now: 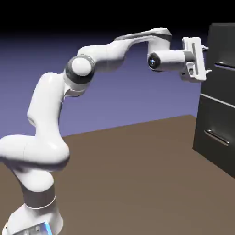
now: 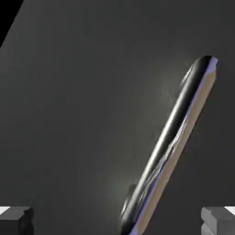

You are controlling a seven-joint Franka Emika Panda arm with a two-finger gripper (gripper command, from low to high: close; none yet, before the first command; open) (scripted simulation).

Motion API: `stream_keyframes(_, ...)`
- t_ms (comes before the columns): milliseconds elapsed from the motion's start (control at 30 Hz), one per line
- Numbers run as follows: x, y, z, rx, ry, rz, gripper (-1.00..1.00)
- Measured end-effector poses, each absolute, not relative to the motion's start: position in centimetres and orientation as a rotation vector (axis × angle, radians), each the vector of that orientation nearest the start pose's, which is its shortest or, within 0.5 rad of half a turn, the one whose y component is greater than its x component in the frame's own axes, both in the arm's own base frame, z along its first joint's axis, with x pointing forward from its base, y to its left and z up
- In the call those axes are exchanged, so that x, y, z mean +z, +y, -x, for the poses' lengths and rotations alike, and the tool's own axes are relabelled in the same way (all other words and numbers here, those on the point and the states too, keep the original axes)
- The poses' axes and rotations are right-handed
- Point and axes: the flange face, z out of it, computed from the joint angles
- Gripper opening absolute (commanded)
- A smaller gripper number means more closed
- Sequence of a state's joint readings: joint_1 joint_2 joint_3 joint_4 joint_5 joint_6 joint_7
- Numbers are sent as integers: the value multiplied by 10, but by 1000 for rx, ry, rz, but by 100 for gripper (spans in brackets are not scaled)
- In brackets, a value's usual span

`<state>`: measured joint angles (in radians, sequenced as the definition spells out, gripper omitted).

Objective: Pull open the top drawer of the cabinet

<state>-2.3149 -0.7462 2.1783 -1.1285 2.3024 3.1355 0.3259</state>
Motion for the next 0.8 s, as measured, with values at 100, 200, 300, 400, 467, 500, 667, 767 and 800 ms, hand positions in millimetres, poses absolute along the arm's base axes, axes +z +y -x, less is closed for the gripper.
stream_keyframes(100, 560, 79, -726, -750, 1456, 769, 0)
stream_keyframes(200, 551, 65, -738, -648, 1477, 655, 0)
stream_keyframes(300, 550, 57, -744, -615, 1481, 611, 0)
stream_keyframes(400, 552, 49, -751, -620, 1477, 602, 0)
stream_keyframes(467, 553, 46, -755, -623, 1475, 598, 0)
stream_keyframes(500, 554, 44, -757, -624, 1474, 597, 0)
stream_keyframes(667, 557, 40, -766, -626, 1470, 593, 0)
stream_keyframes(767, 557, 40, -772, -625, 1470, 594, 0)
stream_keyframes(800, 557, 41, -774, -625, 1470, 595, 0)
